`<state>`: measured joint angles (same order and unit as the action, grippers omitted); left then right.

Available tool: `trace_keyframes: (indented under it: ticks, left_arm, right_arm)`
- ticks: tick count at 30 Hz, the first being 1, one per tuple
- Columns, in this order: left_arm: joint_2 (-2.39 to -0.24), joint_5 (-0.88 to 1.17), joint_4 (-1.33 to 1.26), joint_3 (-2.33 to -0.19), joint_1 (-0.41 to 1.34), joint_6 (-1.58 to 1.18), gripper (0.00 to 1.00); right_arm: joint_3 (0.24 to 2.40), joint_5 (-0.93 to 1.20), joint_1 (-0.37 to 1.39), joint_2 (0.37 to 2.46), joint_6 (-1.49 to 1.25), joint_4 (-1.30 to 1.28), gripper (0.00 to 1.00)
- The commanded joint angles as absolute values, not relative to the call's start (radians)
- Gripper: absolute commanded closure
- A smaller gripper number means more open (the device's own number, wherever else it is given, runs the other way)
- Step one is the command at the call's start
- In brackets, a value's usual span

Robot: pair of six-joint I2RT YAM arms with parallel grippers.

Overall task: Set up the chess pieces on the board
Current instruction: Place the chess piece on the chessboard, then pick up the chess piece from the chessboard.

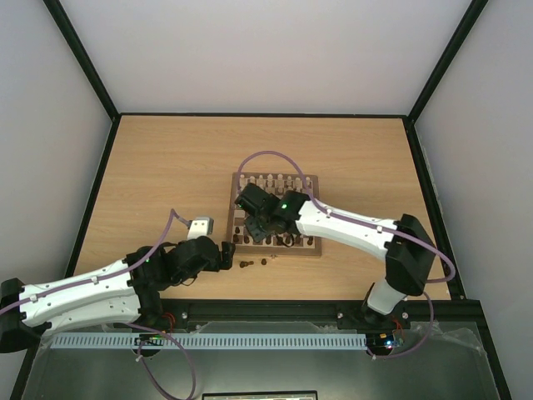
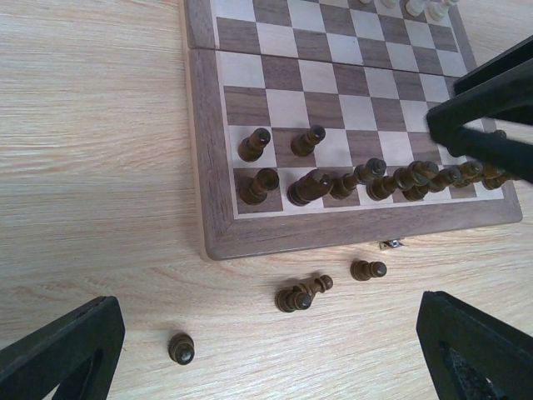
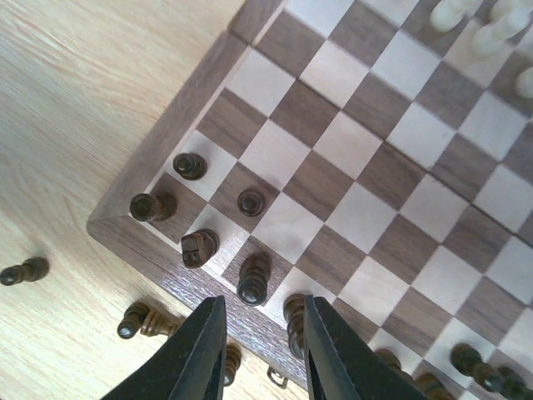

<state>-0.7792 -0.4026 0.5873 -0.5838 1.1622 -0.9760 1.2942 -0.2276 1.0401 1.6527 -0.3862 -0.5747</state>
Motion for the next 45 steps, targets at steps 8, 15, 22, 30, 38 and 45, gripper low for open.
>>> trace_keyframes:
  ticks: [8, 15, 22, 30, 38, 45]
  left_arm:
    - [-0.779, -0.436, 0.6, -0.617, 1.167, -0.965, 0.01]
    - [-0.776, -0.433, 0.598, -0.613, 1.167, -0.962, 0.01]
    - [-0.783, -0.434, 0.589, -0.612, 1.167, -0.956, 0.01]
    - [-0.777, -0.437, 0.593, -0.61, 1.167, -0.96, 0.01]
    - [-0.762, -0.445, 0.608, -0.616, 1.166, -0.963, 0.01]
    - [-0.726, -0.444, 0.634, -0.633, 1.167, -0.963, 0.01]
  right_arm:
    - [1.262, -0.325, 1.031, 1.538, -0.415, -0.69, 0.72]
    - [1.154, -0.297, 0.981, 1.496, -0.437, -0.67, 0.72]
    - [1.132, -0.232, 0.981, 1.489, -0.427, -0.631, 0.72]
    - [1.209, -0.17, 1.007, 1.561, -0.372, -0.618, 0.67]
    - [1.284, -0.16, 1.028, 1.664, -0.339, -0.631, 0.64]
    - [1.306, -0.146, 1.03, 1.718, -0.328, -0.635, 0.64]
